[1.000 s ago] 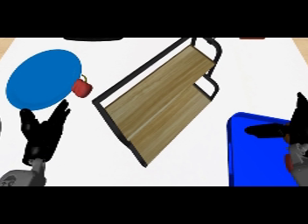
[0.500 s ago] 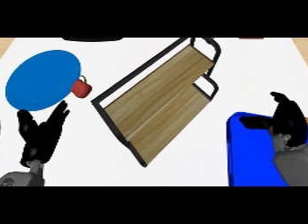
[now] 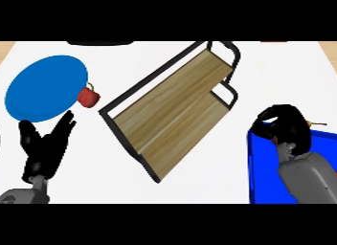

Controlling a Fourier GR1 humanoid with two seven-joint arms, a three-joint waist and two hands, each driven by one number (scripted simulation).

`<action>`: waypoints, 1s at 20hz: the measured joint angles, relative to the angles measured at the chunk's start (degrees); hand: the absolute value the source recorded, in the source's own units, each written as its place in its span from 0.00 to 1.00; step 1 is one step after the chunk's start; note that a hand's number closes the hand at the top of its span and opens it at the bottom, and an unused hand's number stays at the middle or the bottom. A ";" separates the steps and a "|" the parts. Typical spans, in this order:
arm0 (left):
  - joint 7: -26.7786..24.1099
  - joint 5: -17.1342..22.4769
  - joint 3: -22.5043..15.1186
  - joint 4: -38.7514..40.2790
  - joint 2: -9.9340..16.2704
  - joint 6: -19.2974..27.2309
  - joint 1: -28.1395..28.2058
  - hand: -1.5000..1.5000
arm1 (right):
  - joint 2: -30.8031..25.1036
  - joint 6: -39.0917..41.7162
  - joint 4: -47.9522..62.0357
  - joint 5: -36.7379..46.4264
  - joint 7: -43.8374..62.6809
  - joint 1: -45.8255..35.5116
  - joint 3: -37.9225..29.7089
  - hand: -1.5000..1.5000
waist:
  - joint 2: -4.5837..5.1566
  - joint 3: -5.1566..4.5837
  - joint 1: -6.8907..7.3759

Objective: Pick the pear from the tray and place it in the tiered shelf

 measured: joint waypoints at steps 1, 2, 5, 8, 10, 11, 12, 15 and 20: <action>0.13 0.00 0.03 0.22 -0.07 -0.14 -0.29 0.50 | 0.92 0.37 -0.92 0.32 -0.94 0.13 1.81 1.00 | -0.02 -0.02 -0.08; 0.21 -0.12 -0.08 0.07 -0.19 -0.04 -0.32 0.50 | 1.50 1.61 -2.01 -0.22 -3.38 0.51 4.29 1.00 | -0.05 0.00 0.04; 0.45 -0.40 -0.65 -0.21 -0.35 -0.37 -1.05 0.50 | 4.13 7.77 -5.55 -2.22 -11.43 0.33 14.57 1.00 | 0.08 -0.02 2.06; 0.60 -0.65 -1.33 -0.12 -0.55 -0.93 -1.86 0.50 | 6.33 14.96 -9.50 -3.68 -19.67 -0.69 25.99 1.00 | 0.18 -0.09 4.14; 0.79 -0.92 -1.43 0.15 -0.65 -0.69 -1.84 0.50 | 6.91 18.59 -13.56 -4.71 -24.54 -0.80 32.15 1.00 | -0.02 -0.10 3.50; 0.53 -0.94 -1.21 0.37 -0.66 -0.59 -1.54 0.50 | 6.84 19.75 -16.38 -5.22 -26.53 -0.45 34.49 1.00 | -0.14 -0.08 2.79; 0.16 -0.90 -0.94 0.45 -0.56 -0.63 -1.08 0.50 | 6.47 20.70 -19.58 -5.44 -28.12 -0.21 36.43 1.00 | -0.29 -0.05 2.12; 0.79 -0.08 0.14 0.05 -0.26 -0.57 -0.19 0.50 | 3.45 22.41 -31.21 -5.50 -30.65 1.21 39.43 1.00 | -0.54 -0.01 0.27; 0.82 -0.22 0.62 -0.75 -0.23 -0.29 0.97 0.50 | -1.60 24.88 -50.37 -6.55 -27.55 2.71 35.81 1.00 | -0.58 0.03 -1.23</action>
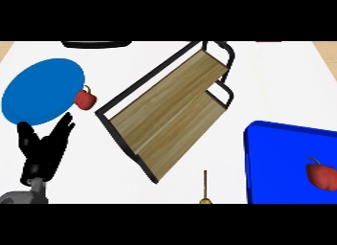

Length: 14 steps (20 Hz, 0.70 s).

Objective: Pick the pear from the tray and place it in the tiered shelf

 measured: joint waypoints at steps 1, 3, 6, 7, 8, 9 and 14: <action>-0.37 -0.25 -0.02 0.08 -0.31 0.26 0.03 0.50 | 0.17 0.35 -0.70 -0.41 1.00 -0.51 -1.63 1.00 | 0.06 0.00 -0.06; -0.72 -0.13 0.17 0.14 -0.30 -0.21 0.07 0.50 | 0.45 1.58 -1.59 -1.31 3.07 -1.72 -5.09 1.00 | 0.17 -0.02 -0.06; -0.28 0.37 0.61 -0.51 0.10 -0.85 0.55 0.50 | 1.59 3.59 -2.26 -2.53 6.09 -4.68 -10.30 1.00 | 0.25 -0.08 0.05; -0.25 0.22 0.57 -0.51 -0.06 -0.67 0.47 0.50 | 2.14 4.35 -2.40 -3.03 7.41 -5.89 -12.06 1.00 | 0.26 -0.10 -0.01; -0.29 0.07 0.52 -0.17 -0.24 -0.64 0.13 0.50 | 2.94 5.05 -2.40 -3.59 8.42 -7.46 -13.87 1.00 | 0.31 -0.10 0.02; 0.23 0.30 0.71 -0.36 0.06 -0.91 0.06 0.50 | 3.68 5.88 -2.39 -4.51 9.68 -9.04 -15.78 1.00 | 0.32 -0.13 0.13; 1.31 -0.28 0.53 -1.29 -0.30 -0.21 0.07 0.50 | 6.53 9.23 -2.12 -14.73 16.29 -18.58 -27.61 1.00 | 0.38 -0.23 0.58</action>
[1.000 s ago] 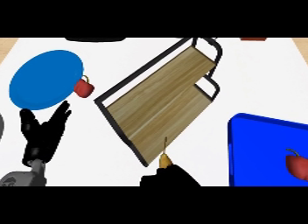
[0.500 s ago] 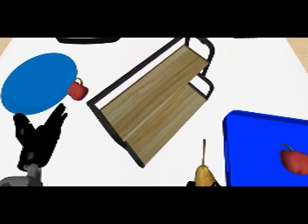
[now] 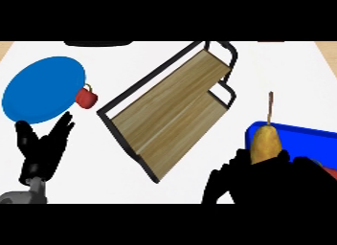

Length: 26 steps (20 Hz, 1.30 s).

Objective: Pick the pear from the tray and place it in the tiered shelf

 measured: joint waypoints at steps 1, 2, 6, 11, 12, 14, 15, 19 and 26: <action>-0.04 -0.42 -0.15 0.05 -0.24 0.38 -0.10 0.50 | 0.37 0.02 -0.07 -2.72 1.18 -2.35 -2.40 1.00 | -0.01 -0.02 0.04; -0.23 -0.61 -0.18 -0.01 -0.28 0.34 0.07 0.50 | 0.47 -0.07 0.43 -5.18 2.07 -4.66 -4.96 1.00 | -0.02 -0.02 0.12; -1.12 -1.35 -0.18 0.07 -0.59 0.29 0.33 0.50 | -0.72 -0.25 6.21 -13.80 3.67 -14.45 -14.69 1.00 | -0.02 0.01 0.38; -1.38 -1.29 0.32 -0.01 -0.60 -0.56 0.34 0.50 | -4.67 0.89 18.13 -20.06 2.50 -25.45 -22.17 1.00 | 0.10 0.03 0.72; -1.18 -1.25 0.38 0.05 -0.66 -0.68 0.15 0.50 | -5.39 1.26 20.42 -21.01 2.14 -27.19 -22.91 1.00 | 0.13 0.02 0.74; -0.19 -0.83 0.82 0.59 -0.38 -1.31 -0.68 0.50 | -6.66 2.33 24.55 -22.38 1.03 -29.77 -23.79 1.00 | 0.19 0.01 0.74; 0.20 -1.18 0.65 0.59 -0.59 -1.02 -0.97 0.50 | -7.24 3.09 26.29 -22.97 0.21 -30.32 -24.11 1.00 | 0.22 0.02 0.73; -1.01 -1.36 1.03 1.48 -1.02 -1.89 -1.27 0.50 | -6.91 4.98 31.70 -21.27 -2.55 -32.84 -21.63 1.00 | 0.28 0.08 0.87; -0.86 -3.06 0.67 1.44 -2.34 -1.06 -1.81 0.50 | -4.97 6.40 41.20 -13.03 -11.27 -34.36 -18.30 1.00 | 0.40 0.12 1.17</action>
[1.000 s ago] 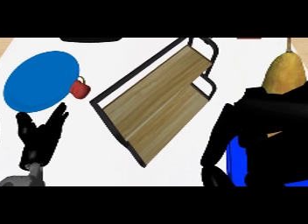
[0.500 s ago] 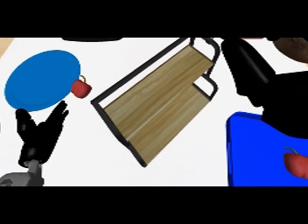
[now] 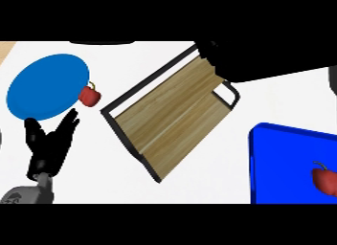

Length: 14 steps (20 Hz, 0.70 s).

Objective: Pick the pear from the tray and place it in the tiered shelf

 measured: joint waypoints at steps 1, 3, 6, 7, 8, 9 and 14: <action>0.38 -0.21 -0.01 -0.43 -0.11 0.23 0.10 0.50 | 0.57 -0.32 1.49 1.19 -1.11 -0.43 0.22 1.00 | 0.01 -0.01 0.04; 0.41 -0.18 0.32 -0.65 -0.16 -0.01 0.43 0.50 | 1.80 -1.09 3.30 3.40 -2.95 -0.23 0.93 1.00 | 0.00 -0.02 0.01; -0.62 -0.09 0.91 0.40 -0.46 -0.76 0.08 0.50 | 2.73 -1.66 6.12 6.27 -6.37 -0.09 1.40 1.00 | -0.02 0.00 -0.09; -0.53 0.01 1.02 0.00 -0.26 -1.15 0.31 0.50 | 3.64 -2.57 7.40 7.99 -7.50 -0.24 2.25 1.00 | 0.00 0.02 0.00; -0.71 0.15 1.22 -0.29 0.07 -1.76 0.75 0.50 | 4.24 -3.16 8.90 9.22 -8.54 -0.77 2.53 1.00 | 0.00 0.02 0.08; -0.51 -0.18 1.11 -0.45 -0.22 -1.41 0.70 0.50 | 4.49 -3.54 10.05 10.07 -10.02 -0.74 2.41 1.00 | 0.00 0.00 0.06; -0.77 -0.37 1.90 0.08 -0.39 -2.00 0.71 0.50 | 6.23 -4.55 13.63 12.39 -14.83 -1.25 1.78 1.00 | -0.03 0.02 -0.09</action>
